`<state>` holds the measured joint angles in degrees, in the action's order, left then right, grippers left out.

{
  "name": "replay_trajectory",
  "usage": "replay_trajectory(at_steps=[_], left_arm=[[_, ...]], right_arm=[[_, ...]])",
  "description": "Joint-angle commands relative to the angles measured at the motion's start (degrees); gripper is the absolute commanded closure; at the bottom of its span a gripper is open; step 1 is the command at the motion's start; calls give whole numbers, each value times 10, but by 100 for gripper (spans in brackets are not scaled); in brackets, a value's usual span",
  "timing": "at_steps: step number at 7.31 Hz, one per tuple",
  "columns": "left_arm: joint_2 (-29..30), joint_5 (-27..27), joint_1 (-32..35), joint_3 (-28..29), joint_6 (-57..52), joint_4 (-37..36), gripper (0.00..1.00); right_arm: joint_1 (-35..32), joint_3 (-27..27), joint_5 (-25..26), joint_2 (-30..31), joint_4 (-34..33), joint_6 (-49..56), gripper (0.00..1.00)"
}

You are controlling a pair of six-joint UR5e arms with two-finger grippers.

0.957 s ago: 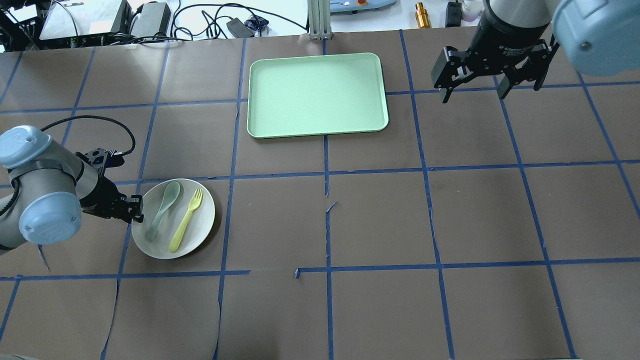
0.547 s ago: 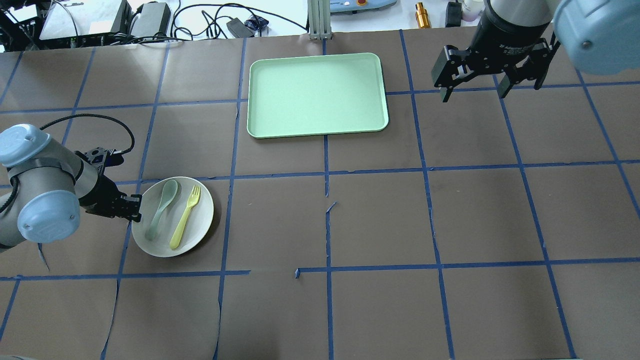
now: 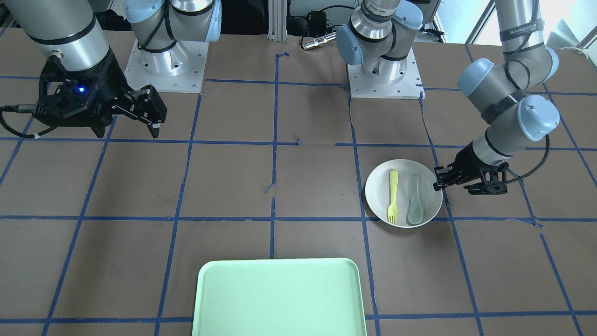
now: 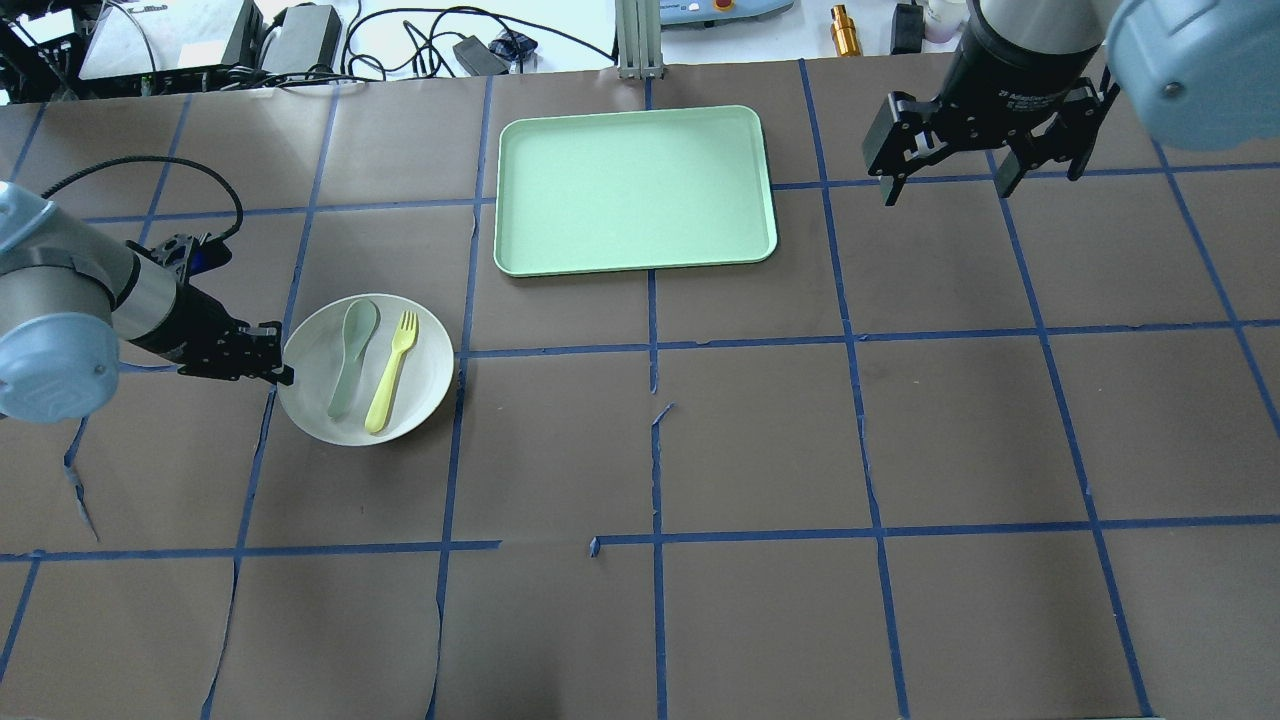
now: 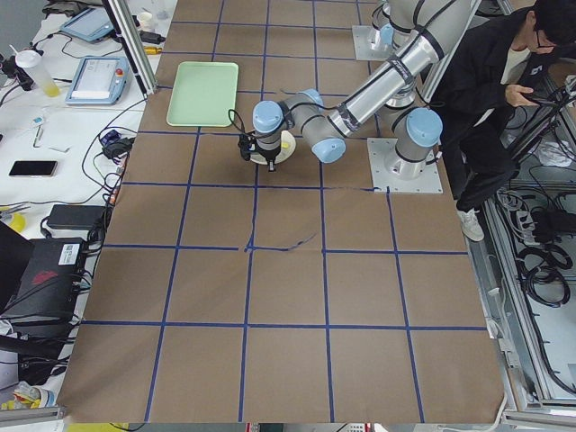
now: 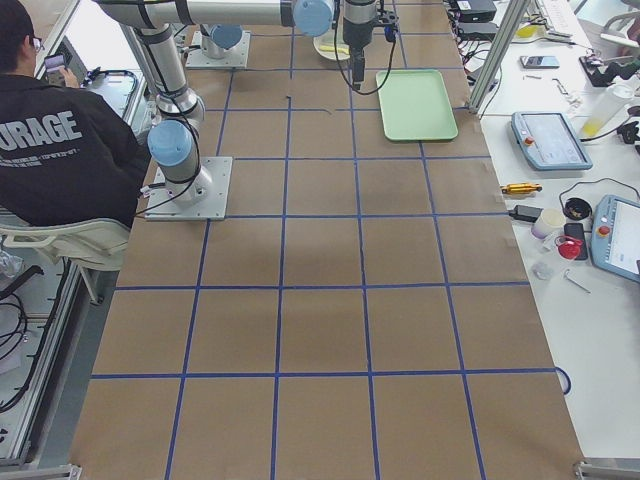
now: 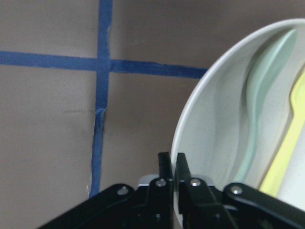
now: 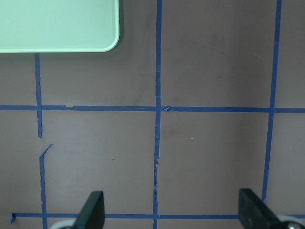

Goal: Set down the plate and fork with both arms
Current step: 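Grip the plate rim with the left gripper and slide it onto the mint tray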

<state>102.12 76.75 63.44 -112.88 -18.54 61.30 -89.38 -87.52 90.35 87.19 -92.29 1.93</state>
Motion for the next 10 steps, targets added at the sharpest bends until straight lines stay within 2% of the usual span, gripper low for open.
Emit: replay_trajectory(at_steps=[1, 2, 3, 5, 7, 8, 10], left_arm=[[24, -31, 59, 87, 87, 53, 100], [46, -53, 86, 124, 127, 51, 100], [77, -53, 119, 162, 159, 46, 100], [153, -101, 165, 255, 216, 43, 100], [234, -103, 224, 336, 282, -7, 100], [274, -114, 238, 377, 280, -22, 100], [342, -82, 273, 453, 282, -22, 100]], right_arm=[[0, 0, 0, 0, -1, -1, 0], [0, -1, 0, -1, -1, -1, 0], [0, -2, 0, 0, -1, -1, 0], [0, -3, 0, 0, -1, -1, 0], [-1, -3, 0, 0, 0, -1, 0], [-1, -3, 0, 0, 0, -1, 0], [-1, -4, -1, 0, 0, -1, 0]])
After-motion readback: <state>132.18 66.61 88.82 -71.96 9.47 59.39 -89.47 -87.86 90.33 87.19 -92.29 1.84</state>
